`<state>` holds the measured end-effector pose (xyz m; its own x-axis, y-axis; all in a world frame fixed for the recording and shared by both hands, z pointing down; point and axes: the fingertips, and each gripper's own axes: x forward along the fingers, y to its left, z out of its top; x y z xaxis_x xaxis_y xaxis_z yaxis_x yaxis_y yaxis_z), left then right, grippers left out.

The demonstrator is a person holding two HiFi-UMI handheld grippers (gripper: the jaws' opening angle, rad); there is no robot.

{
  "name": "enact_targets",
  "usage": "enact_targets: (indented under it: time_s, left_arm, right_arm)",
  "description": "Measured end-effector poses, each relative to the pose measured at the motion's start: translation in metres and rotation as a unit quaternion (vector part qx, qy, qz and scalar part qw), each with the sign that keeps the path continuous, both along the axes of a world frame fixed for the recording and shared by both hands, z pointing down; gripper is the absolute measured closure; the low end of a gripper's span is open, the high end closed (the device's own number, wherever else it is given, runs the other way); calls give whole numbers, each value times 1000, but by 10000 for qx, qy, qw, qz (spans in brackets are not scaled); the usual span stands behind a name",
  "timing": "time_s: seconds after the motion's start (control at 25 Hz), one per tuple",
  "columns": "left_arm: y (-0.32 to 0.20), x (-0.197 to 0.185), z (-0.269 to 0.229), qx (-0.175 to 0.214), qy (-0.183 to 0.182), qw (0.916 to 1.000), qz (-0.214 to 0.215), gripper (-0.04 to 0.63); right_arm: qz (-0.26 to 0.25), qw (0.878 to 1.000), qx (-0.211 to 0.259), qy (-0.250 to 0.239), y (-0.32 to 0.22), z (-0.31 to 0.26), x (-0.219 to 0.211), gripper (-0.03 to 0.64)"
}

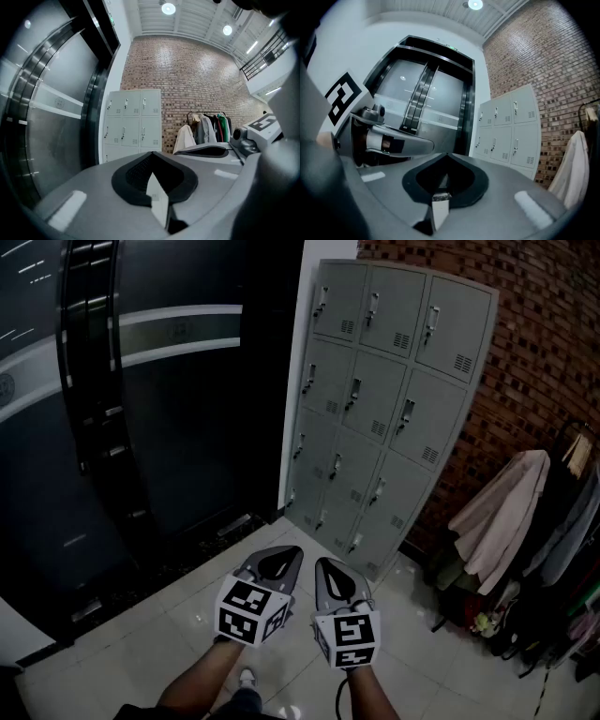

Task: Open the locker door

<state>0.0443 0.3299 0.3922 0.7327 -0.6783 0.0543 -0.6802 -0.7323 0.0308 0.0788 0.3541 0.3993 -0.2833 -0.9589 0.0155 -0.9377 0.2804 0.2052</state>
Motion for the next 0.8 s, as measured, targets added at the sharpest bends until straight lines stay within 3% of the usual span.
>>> enact_targets:
  time_s: [0.52, 0.8]
  left_arm:
    - [-183, -38, -15, 94, 47, 9998, 148, 589]
    - [-255, -60, -16, 24, 110, 9997, 214, 589]
  right_arm:
    - [78, 9998, 7, -166, -196, -23, -46, 617]
    - [132, 9997, 15, -180, -267, -28, -64, 617]
